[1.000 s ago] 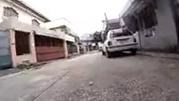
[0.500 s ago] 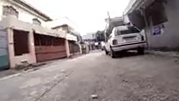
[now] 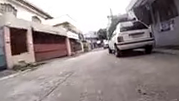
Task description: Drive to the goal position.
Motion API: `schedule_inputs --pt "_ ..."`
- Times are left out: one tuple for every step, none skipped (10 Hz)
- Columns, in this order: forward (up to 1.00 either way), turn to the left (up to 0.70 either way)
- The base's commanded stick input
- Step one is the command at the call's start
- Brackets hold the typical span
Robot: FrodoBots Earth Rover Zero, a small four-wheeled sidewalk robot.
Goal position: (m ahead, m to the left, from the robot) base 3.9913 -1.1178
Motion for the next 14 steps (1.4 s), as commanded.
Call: schedule_inputs --pt "1.00 0.00" --pt "1.00 0.00" --pt "1.00 0.00" --pt "1.00 0.00" --pt "1.00 0.00" --pt "1.00 0.00" --pt "1.00 0.00" --pt "1.00 0.00" --pt "1.00 0.00" --pt "1.00 0.00" --pt "1.00 0.00" --pt "1.00 0.00" --pt "1.00 0.00" --pt "1.00 0.00"
